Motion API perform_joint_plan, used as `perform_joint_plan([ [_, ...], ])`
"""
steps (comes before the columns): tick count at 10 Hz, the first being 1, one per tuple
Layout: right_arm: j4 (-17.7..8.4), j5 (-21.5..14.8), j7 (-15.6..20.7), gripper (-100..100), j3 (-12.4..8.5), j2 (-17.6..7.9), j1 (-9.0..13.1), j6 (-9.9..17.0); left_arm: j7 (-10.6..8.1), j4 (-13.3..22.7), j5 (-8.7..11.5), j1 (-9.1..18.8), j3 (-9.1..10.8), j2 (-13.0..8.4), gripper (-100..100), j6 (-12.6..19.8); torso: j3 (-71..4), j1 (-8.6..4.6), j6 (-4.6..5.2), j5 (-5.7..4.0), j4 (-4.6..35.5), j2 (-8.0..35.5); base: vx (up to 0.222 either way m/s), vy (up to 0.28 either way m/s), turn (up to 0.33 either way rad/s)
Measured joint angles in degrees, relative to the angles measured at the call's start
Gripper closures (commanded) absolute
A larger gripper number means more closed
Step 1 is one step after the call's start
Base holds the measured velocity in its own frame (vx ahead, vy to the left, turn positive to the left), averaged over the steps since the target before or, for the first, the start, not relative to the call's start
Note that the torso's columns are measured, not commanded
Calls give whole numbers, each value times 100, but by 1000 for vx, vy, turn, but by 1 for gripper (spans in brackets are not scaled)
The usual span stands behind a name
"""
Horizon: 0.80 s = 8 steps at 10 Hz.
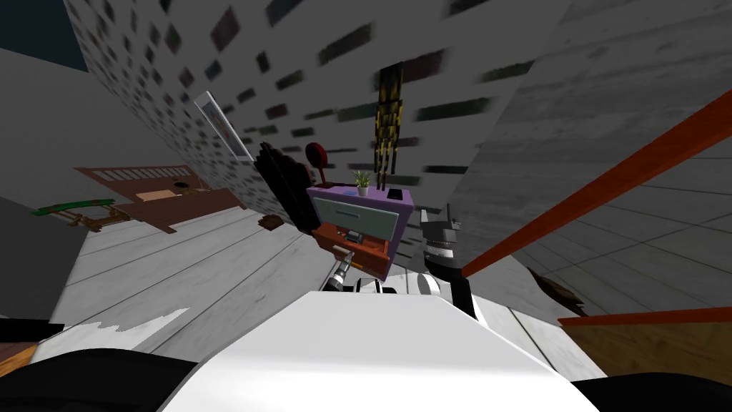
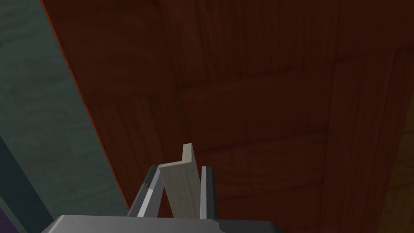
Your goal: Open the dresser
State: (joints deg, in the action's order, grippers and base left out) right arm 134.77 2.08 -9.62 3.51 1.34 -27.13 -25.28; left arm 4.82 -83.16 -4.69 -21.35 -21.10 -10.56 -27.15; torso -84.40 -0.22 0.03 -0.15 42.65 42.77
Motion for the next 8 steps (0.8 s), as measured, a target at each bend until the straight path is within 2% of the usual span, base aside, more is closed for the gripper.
perform_joint_plan([
  [1,0,0,0,0,0,0,1,0,8,-31,-5,-60,-23,-24,-100,-71,14,9,3,5,2,18,-83,35,10],
  [2,-1,0,0,0,0,0,0,0,3,-125,-2,-87,-33,-48,-100,-33,-5,4,2,7,-17,-27,7,-1,4],
  [8,0,0,0,0,0,0,-1,0,-68,-1040,29,-303,-112,-228,-100,699,-10,24,-6,9,-18,-30,8,-4,2],
])
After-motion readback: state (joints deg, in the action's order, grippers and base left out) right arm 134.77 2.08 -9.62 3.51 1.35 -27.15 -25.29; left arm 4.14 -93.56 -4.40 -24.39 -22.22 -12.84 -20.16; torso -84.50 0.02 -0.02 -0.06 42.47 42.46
